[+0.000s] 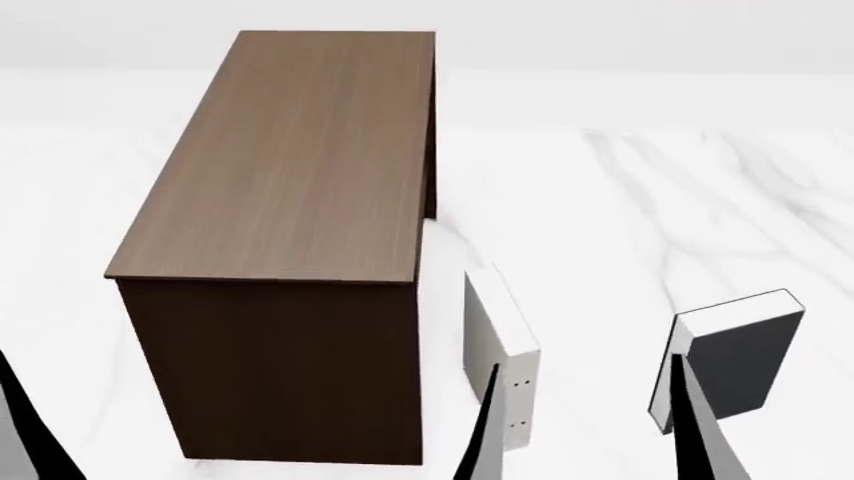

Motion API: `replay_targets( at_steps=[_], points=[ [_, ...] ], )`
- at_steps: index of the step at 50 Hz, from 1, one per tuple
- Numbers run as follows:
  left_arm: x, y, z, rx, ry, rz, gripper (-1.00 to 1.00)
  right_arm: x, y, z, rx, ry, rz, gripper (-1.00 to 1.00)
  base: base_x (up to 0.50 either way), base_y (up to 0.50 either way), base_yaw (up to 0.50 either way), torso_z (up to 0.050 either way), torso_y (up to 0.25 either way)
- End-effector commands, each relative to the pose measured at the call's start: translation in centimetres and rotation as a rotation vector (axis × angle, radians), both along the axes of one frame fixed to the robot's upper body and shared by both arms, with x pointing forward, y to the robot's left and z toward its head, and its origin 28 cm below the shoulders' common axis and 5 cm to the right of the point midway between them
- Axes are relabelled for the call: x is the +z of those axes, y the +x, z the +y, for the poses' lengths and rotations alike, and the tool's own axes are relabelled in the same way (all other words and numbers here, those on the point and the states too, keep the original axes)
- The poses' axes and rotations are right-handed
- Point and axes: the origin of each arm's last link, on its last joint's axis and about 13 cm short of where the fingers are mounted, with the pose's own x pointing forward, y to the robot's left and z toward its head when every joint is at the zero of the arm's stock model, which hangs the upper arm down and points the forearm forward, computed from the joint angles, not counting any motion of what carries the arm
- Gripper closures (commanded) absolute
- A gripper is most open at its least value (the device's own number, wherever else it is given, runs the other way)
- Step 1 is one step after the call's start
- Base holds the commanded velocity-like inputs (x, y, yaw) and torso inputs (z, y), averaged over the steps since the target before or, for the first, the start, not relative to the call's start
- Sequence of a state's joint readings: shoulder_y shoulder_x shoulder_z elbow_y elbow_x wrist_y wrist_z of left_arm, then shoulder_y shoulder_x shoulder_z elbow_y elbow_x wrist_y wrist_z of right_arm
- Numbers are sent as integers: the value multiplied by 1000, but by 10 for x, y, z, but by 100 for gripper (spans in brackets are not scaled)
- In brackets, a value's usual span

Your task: Pick up the book in the middle and place it on the cabinet shelf.

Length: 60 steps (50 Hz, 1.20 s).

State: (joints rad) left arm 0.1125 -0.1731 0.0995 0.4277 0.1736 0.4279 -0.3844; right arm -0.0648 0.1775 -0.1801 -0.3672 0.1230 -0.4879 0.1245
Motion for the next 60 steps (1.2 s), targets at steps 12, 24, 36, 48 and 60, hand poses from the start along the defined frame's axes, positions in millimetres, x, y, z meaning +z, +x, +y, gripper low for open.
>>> replay_targets(
  at_steps=[12, 24, 36, 48, 60],
  points=[
    [0, -1, 0, -3, 15, -4, -100, -1, 2, 2, -11, -12, 36, -100, 500, 0, 0, 0, 1],
    [-3, -3, -2, -21, 12, 4, -100, 20, 29, 10, -148, 78, 109, -100, 27, 0, 0, 0, 1],
    [-3, -3, -2, -24, 8, 7, -100, 42, 57, 10, -329, 149, 160, -100, 0, 0, 0, 0, 0],
    [-5, -2, -2, -27, 6, 25, -100, 63, 98, 8, -693, 275, 318, -100, 0, 0, 0, 0, 0],
    [-6, -1, -2, -28, 4, 45, -100, 75, 122, 11, -793, 299, 341, -100, 0, 0, 0, 0, 0]
  ],
)
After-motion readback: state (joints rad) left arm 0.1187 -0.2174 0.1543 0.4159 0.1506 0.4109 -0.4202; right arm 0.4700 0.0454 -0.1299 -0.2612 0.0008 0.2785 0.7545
